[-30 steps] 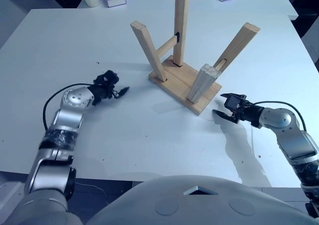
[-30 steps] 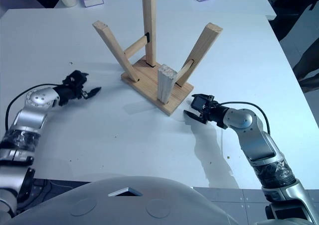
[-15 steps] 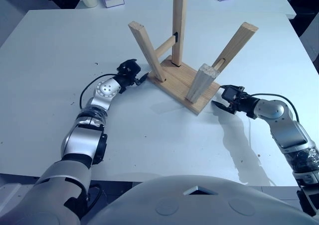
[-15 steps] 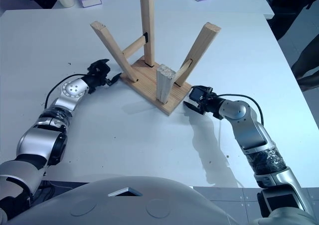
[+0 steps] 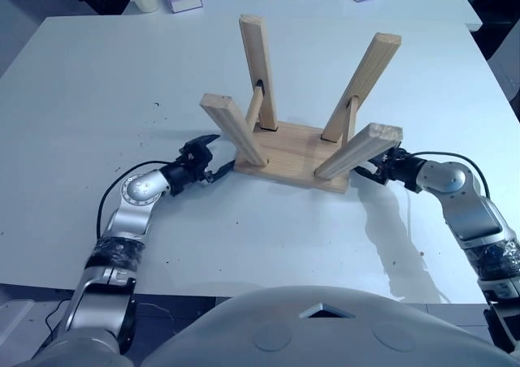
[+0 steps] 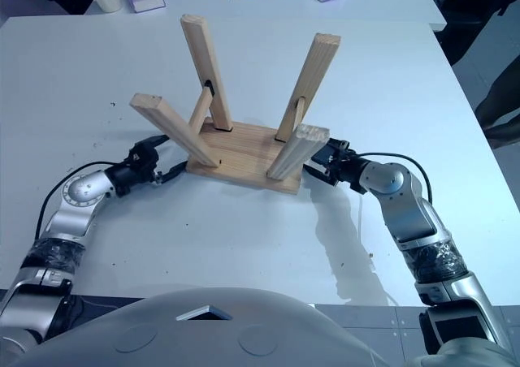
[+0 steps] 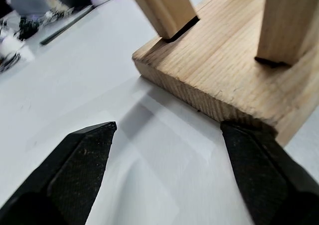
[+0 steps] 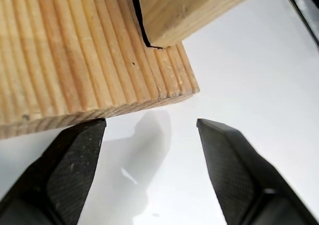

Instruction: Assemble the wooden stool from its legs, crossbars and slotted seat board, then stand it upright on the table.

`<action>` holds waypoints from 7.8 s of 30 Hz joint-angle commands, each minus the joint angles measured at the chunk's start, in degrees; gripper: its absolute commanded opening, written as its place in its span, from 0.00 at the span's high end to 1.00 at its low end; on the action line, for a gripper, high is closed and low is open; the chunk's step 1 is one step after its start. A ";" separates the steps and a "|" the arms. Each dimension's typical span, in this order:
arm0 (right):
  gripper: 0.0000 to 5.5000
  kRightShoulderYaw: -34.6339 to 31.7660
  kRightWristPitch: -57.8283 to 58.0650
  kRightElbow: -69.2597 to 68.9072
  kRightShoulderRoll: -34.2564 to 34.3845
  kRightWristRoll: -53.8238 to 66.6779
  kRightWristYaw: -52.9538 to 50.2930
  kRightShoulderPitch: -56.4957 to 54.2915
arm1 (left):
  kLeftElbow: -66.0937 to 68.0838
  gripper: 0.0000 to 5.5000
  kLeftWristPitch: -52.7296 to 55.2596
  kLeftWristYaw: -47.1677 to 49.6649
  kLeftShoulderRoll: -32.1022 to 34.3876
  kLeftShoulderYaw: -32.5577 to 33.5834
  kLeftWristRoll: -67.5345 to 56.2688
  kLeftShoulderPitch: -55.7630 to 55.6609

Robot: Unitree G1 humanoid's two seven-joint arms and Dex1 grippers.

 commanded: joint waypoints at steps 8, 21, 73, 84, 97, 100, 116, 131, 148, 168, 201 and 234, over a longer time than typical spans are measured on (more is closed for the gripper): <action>0.38 -1.02 -0.95 -1.15 0.62 1.74 2.44 1.56 | -20.18 0.29 10.84 -4.96 5.56 0.03 -3.08 14.41; 0.38 -8.48 -4.66 -1.34 -5.68 1.70 3.40 4.85 | -18.85 0.29 11.97 -5.24 9.13 5.20 -2.98 14.94; 0.38 -26.21 13.98 -38.61 -15.50 31.83 20.56 14.18 | -47.88 0.29 45.18 -24.55 24.48 26.40 -37.71 20.22; 0.38 -26.26 10.79 -28.75 -16.34 28.67 23.18 15.60 | -31.57 0.29 30.88 -25.88 24.42 20.48 -20.21 18.42; 0.38 -13.05 2.34 -12.78 -10.35 23.81 24.46 16.65 | -18.47 0.29 12.75 -25.42 17.94 9.67 -8.67 19.77; 0.38 -9.24 0.22 -8.01 -8.15 21.93 24.43 13.98 | -17.01 0.29 11.77 -25.04 15.83 6.50 -7.81 17.23; 0.47 -0.11 -4.32 2.71 -2.51 17.54 25.51 5.49 | -11.68 0.40 7.73 -27.06 12.32 -2.65 -5.40 11.99; 0.75 -3.50 -0.27 -5.62 -3.33 22.49 23.82 9.96 | -23.11 0.75 16.53 -28.15 14.35 0.62 -14.40 13.97; 0.75 -50.45 38.70 -29.21 -37.01 117.90 5.50 25.73 | -54.35 0.75 66.87 -20.17 38.21 50.81 -75.83 24.48; 0.75 -50.35 61.13 17.31 -88.56 118.12 44.84 49.89 | -26.76 0.75 82.20 1.50 61.07 15.92 -107.39 10.28; 0.75 -21.55 41.83 -13.95 -19.48 118.12 -23.05 2.89 | -23.01 0.63 80.24 36.16 17.02 18.32 -107.39 -8.74; 0.51 8.23 -20.20 52.83 8.08 15.75 -21.82 -29.17 | -16.39 0.06 15.81 1.45 15.79 -15.79 -4.16 1.46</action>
